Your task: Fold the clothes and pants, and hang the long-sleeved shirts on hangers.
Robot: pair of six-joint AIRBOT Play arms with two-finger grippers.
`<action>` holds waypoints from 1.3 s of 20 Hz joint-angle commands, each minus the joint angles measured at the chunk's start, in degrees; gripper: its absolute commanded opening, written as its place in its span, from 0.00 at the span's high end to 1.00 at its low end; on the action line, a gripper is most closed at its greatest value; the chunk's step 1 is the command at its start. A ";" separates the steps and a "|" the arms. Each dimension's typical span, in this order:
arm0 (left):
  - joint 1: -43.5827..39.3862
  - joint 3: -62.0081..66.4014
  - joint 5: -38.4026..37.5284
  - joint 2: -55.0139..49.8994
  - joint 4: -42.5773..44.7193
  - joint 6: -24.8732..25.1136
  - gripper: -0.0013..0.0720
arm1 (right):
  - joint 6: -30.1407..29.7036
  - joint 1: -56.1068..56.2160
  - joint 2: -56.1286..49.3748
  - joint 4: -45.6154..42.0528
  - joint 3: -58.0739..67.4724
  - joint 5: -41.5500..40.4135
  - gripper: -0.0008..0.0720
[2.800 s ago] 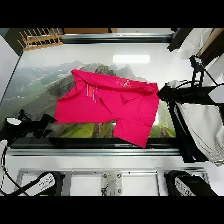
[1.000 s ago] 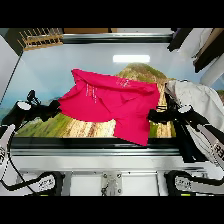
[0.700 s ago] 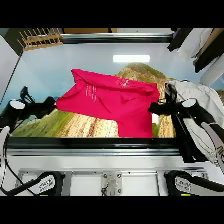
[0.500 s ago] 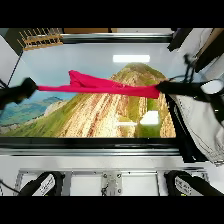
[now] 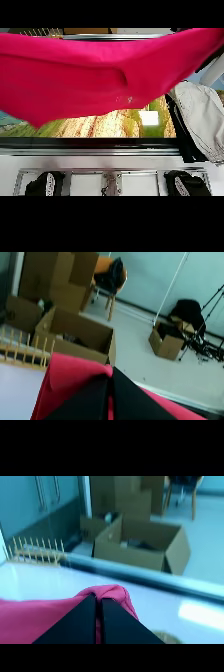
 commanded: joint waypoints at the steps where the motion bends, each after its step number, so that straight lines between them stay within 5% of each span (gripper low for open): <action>1: 3.65 2.10 -0.50 7.19 0.07 -0.04 0.98 | 1.14 0.07 6.93 -0.57 0.92 -1.03 0.97; 9: 5.92 1.95 -9.22 -3.91 -1.81 -1.16 0.98 | 21.59 0.11 2.01 -12.92 0.98 1.40 0.98; 16: -6.91 -4.11 -12.70 -34.05 4.92 -0.50 0.98 | 22.80 1.09 -28.48 -13.49 1.01 16.79 0.98; 21: -15.67 2.08 -6.80 -56.83 8.02 -0.50 0.98 | 22.75 1.99 -51.30 -14.95 4.24 14.43 0.98; 26: -18.60 13.42 -4.09 -70.42 7.96 -0.57 0.98 | 22.56 1.97 -61.29 -14.97 11.45 5.79 0.98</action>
